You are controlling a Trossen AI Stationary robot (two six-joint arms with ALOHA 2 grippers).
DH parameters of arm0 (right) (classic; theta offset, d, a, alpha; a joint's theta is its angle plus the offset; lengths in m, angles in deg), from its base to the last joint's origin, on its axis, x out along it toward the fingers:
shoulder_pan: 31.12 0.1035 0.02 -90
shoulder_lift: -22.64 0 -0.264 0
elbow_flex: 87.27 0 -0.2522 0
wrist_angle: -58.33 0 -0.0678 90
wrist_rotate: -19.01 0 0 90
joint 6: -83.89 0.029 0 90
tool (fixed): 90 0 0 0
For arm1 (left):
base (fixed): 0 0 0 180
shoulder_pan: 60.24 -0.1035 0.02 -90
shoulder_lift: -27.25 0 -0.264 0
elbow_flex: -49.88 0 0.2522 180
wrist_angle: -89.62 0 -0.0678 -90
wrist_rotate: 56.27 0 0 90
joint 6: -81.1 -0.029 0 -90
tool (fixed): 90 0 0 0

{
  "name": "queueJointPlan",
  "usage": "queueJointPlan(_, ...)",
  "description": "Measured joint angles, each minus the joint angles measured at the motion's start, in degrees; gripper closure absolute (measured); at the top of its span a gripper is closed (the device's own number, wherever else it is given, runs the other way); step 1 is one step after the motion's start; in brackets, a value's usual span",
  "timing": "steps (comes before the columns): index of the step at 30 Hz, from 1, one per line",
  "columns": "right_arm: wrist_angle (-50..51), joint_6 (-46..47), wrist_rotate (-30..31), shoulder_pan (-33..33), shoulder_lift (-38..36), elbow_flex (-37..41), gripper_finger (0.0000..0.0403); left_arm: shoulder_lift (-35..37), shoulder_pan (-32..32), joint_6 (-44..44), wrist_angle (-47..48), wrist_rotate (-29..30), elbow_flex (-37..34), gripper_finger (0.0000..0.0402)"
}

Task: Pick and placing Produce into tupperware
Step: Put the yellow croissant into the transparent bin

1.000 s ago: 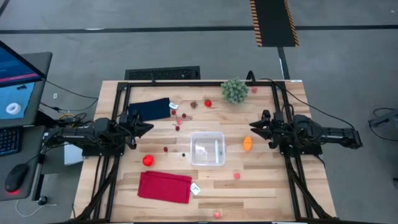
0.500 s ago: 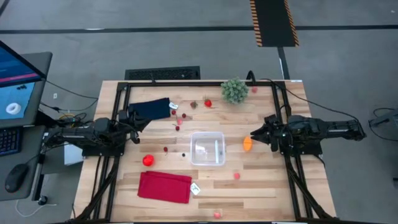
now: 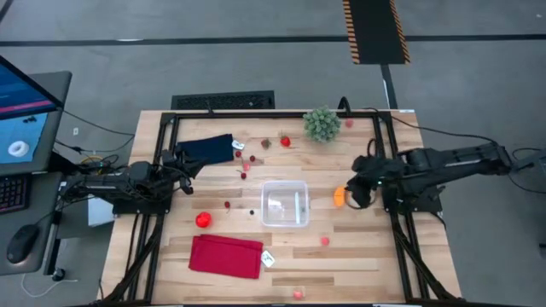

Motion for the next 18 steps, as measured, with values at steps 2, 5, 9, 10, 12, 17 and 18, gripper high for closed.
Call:
queueJointPlan(2,4.26,1.38,-0.02,-0.39,4.55,-2.06,0.0267,0.0,-0.02,0.24,0.31,0.0,0.0,0.0401)
queueJointPlan(5,6.68,2.11,-0.15,-0.39,11.17,-4.04,0.0252,0.0,0.0,1.33,1.06,-0.02,0.0,0.0401)
queueJointPlan(9,8.73,2.15,-1.44,-1.62,18.9,-5.88,0.0206,0.0,0.0,2.73,1.46,-0.04,0.0,0.0401)
queueJointPlan(10,8.74,2.17,-1.77,-1.96,20.56,-6.22,0.0191,0.0,-0.02,3.04,1.46,-0.03,0.0,0.0401)
queueJointPlan(12,8.72,2.17,-2.2,-2.42,23.64,-6.78,0.0161,0.0,0.0,3.23,1.49,-0.06,0.0,0.0401)
queueJointPlan(17,7.86,2.37,-2.96,-2.71,30.15,-7.62,0.011,0.0,-0.02,3.33,1.51,-0.04,0.0,0.0401)
queueJointPlan(18,7.64,2.27,-3.03,-2.71,31.31,-7.71,0.0103,0.0,-0.01,3.33,1.51,-0.04,0.0,0.0401)
